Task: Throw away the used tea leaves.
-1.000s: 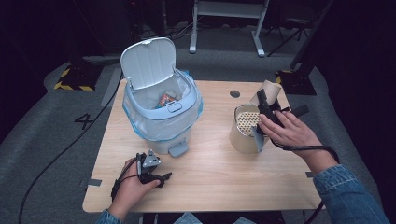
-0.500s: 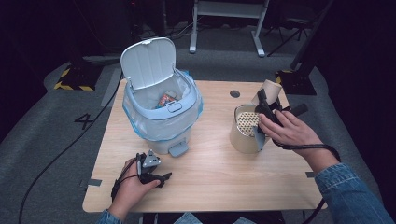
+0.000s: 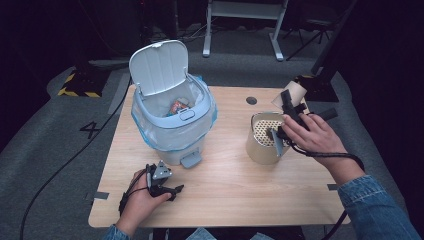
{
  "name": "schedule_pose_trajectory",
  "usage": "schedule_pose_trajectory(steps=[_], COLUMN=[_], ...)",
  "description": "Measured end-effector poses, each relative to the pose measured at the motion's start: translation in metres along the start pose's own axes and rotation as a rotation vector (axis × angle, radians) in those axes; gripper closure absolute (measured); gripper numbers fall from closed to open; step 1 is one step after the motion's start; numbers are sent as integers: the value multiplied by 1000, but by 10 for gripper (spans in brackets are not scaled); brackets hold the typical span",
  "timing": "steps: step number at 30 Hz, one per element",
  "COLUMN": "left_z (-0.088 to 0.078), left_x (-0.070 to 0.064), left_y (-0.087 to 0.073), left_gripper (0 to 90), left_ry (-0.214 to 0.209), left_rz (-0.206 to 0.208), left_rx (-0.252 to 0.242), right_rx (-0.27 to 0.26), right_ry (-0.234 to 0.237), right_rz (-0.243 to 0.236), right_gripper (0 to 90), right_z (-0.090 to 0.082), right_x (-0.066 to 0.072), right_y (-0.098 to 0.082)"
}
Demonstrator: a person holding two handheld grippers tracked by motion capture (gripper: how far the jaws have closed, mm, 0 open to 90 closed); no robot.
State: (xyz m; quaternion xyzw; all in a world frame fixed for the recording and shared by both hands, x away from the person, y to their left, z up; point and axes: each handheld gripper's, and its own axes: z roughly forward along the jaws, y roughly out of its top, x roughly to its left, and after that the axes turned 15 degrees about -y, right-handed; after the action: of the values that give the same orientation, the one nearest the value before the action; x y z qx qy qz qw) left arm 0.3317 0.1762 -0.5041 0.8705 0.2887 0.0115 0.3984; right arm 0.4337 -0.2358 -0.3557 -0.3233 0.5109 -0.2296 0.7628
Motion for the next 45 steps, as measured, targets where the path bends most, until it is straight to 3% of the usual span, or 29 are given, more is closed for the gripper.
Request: schedule_pose_trajectory(steps=[2,6,9,10,11,13,16,17,20,27,35,39,45], left_z=[0,0,0,0,0,0,0,0,0,0,0,0,0], left_x=[0,0,0,0,0,0,0,0,0,0,0,0,0], left_y=[0,0,0,0,0,0,0,0,0,0,0,0,0], left_gripper=[222,222,222,222,222,222,222,222,222,223,223,223,223], left_ry=[0,0,0,0,0,0,0,0,0,0,0,0,0], left_rz=[0,1,0,0,0,0,0,0,0,0,0,0,0], left_rx=[0,0,0,0,0,0,-1,0,0,-1,0,0,0], right_rx=[10,17,32,44,44,41,56,63,75,43,-53,-101,-185], right_ry=[16,81,151,200,200,266,357,376,450,559,707,784,840], right_rz=[60,278,486,624,624,775,1044,1101,1334,1720,2057,2121,2139], right_gripper=[321,317,314,312,312,310,310,310,310,311,310,310,309], right_z=[0,1,2,2,2,4,5,5,3,-4,-18,-29,-47], right_x=[-2,-4,-4,-3,-3,-2,5,7,13,22,15,8,-1], right_y=[-7,-19,-30,-37,-37,-45,-56,-59,-68,-80,-80,-72,-53])
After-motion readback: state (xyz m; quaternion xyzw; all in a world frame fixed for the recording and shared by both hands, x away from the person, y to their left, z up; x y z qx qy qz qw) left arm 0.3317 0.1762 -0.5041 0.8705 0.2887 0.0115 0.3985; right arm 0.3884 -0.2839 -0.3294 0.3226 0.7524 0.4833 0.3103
